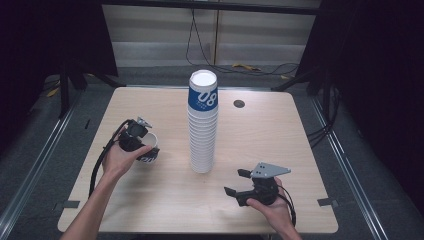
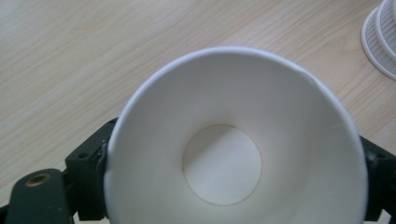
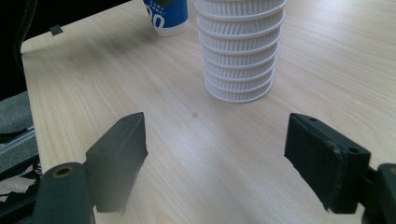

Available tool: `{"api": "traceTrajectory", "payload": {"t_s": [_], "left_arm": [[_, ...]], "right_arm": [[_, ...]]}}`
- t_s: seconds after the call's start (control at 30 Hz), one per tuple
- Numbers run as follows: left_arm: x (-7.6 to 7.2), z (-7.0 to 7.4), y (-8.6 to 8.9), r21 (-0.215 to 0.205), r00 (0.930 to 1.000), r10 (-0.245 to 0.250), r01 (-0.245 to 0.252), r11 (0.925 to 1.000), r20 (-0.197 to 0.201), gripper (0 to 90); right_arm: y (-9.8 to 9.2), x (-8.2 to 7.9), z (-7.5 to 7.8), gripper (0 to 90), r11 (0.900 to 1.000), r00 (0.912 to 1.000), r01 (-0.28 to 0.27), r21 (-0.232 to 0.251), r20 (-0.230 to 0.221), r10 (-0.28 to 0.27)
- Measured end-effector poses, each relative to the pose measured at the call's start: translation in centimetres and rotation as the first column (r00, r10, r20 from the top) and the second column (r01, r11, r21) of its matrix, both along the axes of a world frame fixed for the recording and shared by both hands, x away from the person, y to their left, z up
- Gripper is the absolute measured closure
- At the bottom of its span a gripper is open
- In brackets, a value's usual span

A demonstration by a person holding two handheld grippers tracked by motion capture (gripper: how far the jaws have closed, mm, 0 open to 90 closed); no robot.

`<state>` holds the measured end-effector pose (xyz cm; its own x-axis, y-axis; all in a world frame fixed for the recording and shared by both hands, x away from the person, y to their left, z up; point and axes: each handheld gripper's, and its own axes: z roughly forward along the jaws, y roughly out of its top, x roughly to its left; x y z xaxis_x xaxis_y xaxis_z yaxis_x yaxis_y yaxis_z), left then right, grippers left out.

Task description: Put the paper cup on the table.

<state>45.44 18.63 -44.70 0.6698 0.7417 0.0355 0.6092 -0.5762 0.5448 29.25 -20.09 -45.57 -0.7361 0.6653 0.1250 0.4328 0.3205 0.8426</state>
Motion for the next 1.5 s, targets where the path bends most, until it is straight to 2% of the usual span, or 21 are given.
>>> {"api": "traceTrajectory", "payload": {"t_s": [0.1,0.2,0.23,0.47,0.53,0.6,0.67,0.73,0.8,0.9,0.97,1.0,1.07,1.13,1.2,1.23,1.3,1.43,1.5], "left_arm": [[-0.1,-0.6,0.4,-0.035,1.0,-0.002,0.002,0.9994,0.009,12.7],[-0.2,-1.0,0.6,-0.045,0.9999,-0.003,0.003,0.999,0.015,16.3],[-0.3,-1.4,0.9,-0.064,0.9998,-0.01,0.011,0.9979,0.014,16.0],[-0.8,-2.0,1.5,-0.123,0.9972,0.001,0.008,0.9924,0.075,15.7],[-1.0,-2.2,1.6,-0.115,0.9945,-0.012,0.024,0.9931,0.104,15.9],[-1.1,-2.3,1.6,-0.108,0.9944,0.0,0.012,0.9941,0.105,16.3],[-1.2,-2.4,1.8,-0.134,0.9937,0.002,0.013,0.9909,0.112,16.0],[-1.4,-2.4,2.0,-0.137,0.9939,0.005,0.01,0.9905,0.111,15.9],[-1.5,-2.6,1.9,-0.118,0.9933,0.007,0.007,0.993,0.115,16.0],[-1.7,-2.8,2.2,-0.146,0.9927,0.015,0.002,0.9893,0.119,16.2],[-1.9,-2.9,2.3,-0.156,0.9932,0.019,-0.001,0.9877,0.115,16.0],[-2.0,-2.8,2.4,-0.149,0.9937,0.019,-0.003,0.9889,0.111,16.0],[-2.1,-2.7,2.6,-0.153,0.996,0.032,-0.019,0.9881,0.083,16.0],[-2.2,-2.7,2.7,-0.159,0.9961,0.032,-0.019,0.9872,0.083,16.0],[-2.5,-2.5,3.0,-0.158,0.9949,0.032,-0.017,0.9873,0.095,15.8],[-2.6,-2.6,3.1,-0.173,0.995,0.033,-0.017,0.9847,0.094,15.8],[-2.7,-2.6,3.4,-0.176,0.9954,0.035,-0.018,0.9842,0.089,16.2],[-3.5,-2.6,3.7,-0.198,0.9926,0.039,-0.016,0.98,0.115,15.8],[-3.6,-2.6,3.8,-0.185,0.9926,0.034,-0.013,0.9827,0.116,15.9]], "right_arm": [[0.0,0.1,0.0,19.3,1.0,1.0,0.01,0.0,-0.002,-0.01],[-0.1,0.1,0.0,19.3,1.0,0.9999,0.01,-0.001,0.004,-0.01],[-0.1,0.1,0.0,19.2,1.0,0.9999,0.012,0.002,0.001,-0.012],[0.0,0.1,0.0,17.1,1.0,0.9998,0.018,0.005,-0.004,-0.018],[0.0,0.1,0.0,17.2,1.0,0.9999,0.013,0.009,-0.003,-0.013],[0.0,0.1,0.0,17.1,1.0,0.9999,0.017,0.007,-0.004,-0.017],[0.0,0.1,0.0,17.1,1.0,0.9999,0.015,0.008,-0.004,-0.015],[0.1,0.0,0.0,17.2,1.0,0.9999,0.014,0.008,-0.003,-0.014],[0.1,0.0,0.0,17.1,1.0,0.9999,0.014,0.008,-0.004,-0.014],[0.1,0.2,-0.1,17.1,1.0,0.9999,0.013,0.006,0.0,-0.013],[0.2,0.2,0.0,17.1,1.0,0.9999,0.014,0.004,-0.001,-0.014],[0.2,0.2,-0.1,17.2,1.0,0.9999,0.015,0.005,0.0,-0.015],[0.2,0.2,-0.1,17.2,1.0,0.9999,0.014,0.004,0.001,-0.014],[0.2,0.2,-0.1,17.2,1.0,0.9999,0.014,0.005,0.0,-0.014],[0.3,0.1,0.0,17.2,1.0,0.9999,0.013,0.004,0.0,-0.013],[0.3,0.1,0.0,17.2,1.0,0.9999,0.013,0.005,0.0,-0.013],[0.2,0.1,0.0,17.2,1.0,0.9999,0.014,0.006,0.004,-0.014],[0.2,0.1,0.0,17.2,1.0,0.9999,0.017,0.009,0.003,-0.017],[0.2,0.1,0.0,17.2,1.0,0.9998,0.018,0.009,0.003,-0.018]]}}
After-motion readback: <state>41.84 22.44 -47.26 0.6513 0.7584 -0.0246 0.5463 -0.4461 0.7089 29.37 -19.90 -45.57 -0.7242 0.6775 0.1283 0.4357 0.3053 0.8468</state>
